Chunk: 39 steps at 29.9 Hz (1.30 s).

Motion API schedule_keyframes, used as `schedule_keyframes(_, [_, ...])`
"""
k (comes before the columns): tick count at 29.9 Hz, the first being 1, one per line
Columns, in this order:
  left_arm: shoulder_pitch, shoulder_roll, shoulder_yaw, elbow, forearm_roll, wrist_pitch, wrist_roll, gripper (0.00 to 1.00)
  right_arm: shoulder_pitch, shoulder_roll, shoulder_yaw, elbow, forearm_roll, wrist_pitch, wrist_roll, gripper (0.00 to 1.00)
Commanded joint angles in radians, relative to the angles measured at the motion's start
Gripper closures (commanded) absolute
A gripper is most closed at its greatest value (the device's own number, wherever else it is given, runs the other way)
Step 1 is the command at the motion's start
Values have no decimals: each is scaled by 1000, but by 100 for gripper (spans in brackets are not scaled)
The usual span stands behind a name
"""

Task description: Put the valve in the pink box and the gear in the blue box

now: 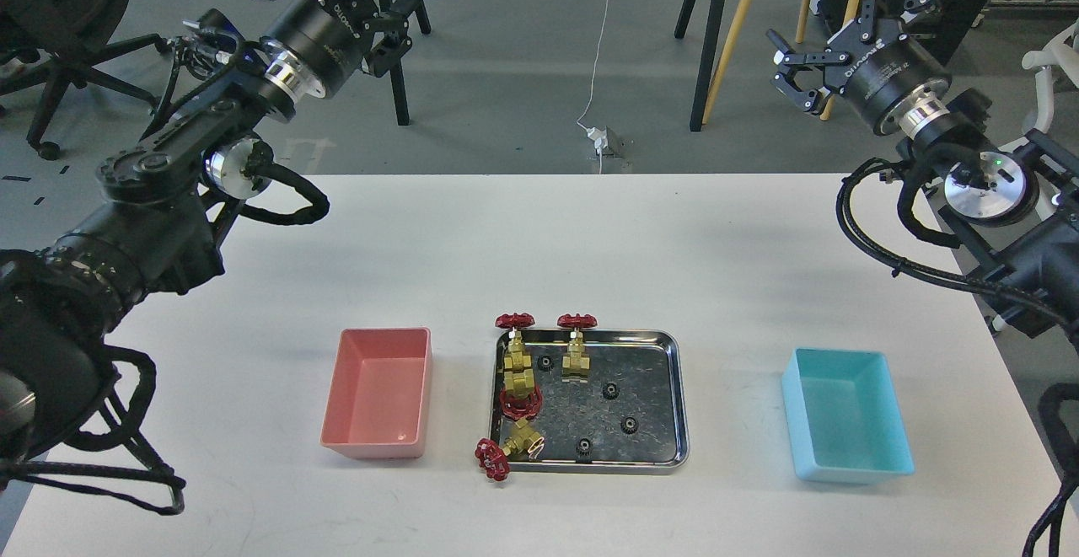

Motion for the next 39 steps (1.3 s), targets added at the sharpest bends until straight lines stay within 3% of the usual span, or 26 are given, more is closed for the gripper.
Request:
schedule_keyframes(1, [6,-9,-4,0,0,0,0,0,-11,-7,-3,-2,0,0,0,1])
schedule_keyframes(11, [6,-12,-77,-52,-35,0,0,0,37,-7,1,-17,0,0,0,1])
schedule_keyframes(15, [45,-7,-218,-225,-40,0,0,0,69,-5,6,-31,3,0,0,1])
schedule_keyframes(17, [49,13,-223,-335,-17,0,0,0,77,-7,4,-31,3,0,0,1])
schedule_keyframes(21, [20,177,-188,-527,232,0,0,1,83,-36,6,-31,3,0,0,1])
schedule_keyframes(25, [-145,333,155,-653,305,0,0,2,97,-62,3,-32,3,0,-9,1])
schedule_keyframes(30, [-436,413,554,-799,524,56,0,3,97,-68,6,-43,3,0,-26,1])
schedule_keyframes(35, [-705,311,948,-938,693,105,0,4,95,-68,6,-43,3,0,-26,1])
schedule_keyframes(39, [-843,161,1260,-1023,856,215,0,4,90,-76,6,-45,3,0,-26,1])
